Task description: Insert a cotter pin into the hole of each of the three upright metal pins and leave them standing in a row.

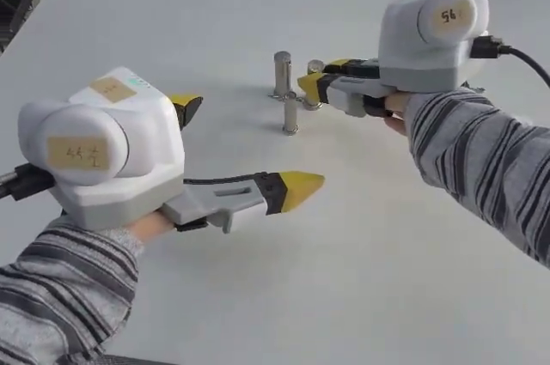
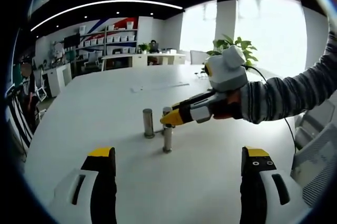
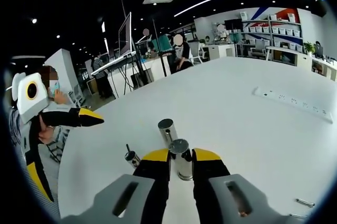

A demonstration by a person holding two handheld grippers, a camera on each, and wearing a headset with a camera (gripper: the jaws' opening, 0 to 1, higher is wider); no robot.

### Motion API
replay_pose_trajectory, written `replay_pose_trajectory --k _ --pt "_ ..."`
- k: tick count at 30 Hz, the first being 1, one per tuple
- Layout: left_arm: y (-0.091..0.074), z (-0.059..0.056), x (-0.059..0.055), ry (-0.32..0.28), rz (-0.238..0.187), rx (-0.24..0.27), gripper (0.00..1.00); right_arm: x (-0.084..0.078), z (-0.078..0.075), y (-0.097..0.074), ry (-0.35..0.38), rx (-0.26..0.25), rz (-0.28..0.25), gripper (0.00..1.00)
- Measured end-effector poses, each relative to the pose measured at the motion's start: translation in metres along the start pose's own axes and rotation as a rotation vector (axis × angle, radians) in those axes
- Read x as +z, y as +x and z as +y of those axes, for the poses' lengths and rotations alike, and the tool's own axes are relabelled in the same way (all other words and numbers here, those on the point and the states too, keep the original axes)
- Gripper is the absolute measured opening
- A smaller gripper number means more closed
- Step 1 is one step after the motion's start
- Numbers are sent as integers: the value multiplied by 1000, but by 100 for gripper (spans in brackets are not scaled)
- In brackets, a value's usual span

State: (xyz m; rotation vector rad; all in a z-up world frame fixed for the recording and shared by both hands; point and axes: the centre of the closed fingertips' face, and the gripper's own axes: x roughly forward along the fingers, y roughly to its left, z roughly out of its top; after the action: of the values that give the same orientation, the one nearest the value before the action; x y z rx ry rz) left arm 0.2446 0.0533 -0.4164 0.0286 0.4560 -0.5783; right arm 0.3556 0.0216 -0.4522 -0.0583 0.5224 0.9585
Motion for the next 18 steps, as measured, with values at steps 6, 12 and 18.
replay_pose_trajectory --k 6,12,18 --pt "0 0 -3 6 13 -1 99 1 3 -4 -64 -16 -5 8" --pt "0 -2 -3 14 16 -8 99 -4 3 -15 -142 -46 25 8" --pt "-1 -4 -1 18 16 -16 99 -9 2 -29 -165 -45 33 8"
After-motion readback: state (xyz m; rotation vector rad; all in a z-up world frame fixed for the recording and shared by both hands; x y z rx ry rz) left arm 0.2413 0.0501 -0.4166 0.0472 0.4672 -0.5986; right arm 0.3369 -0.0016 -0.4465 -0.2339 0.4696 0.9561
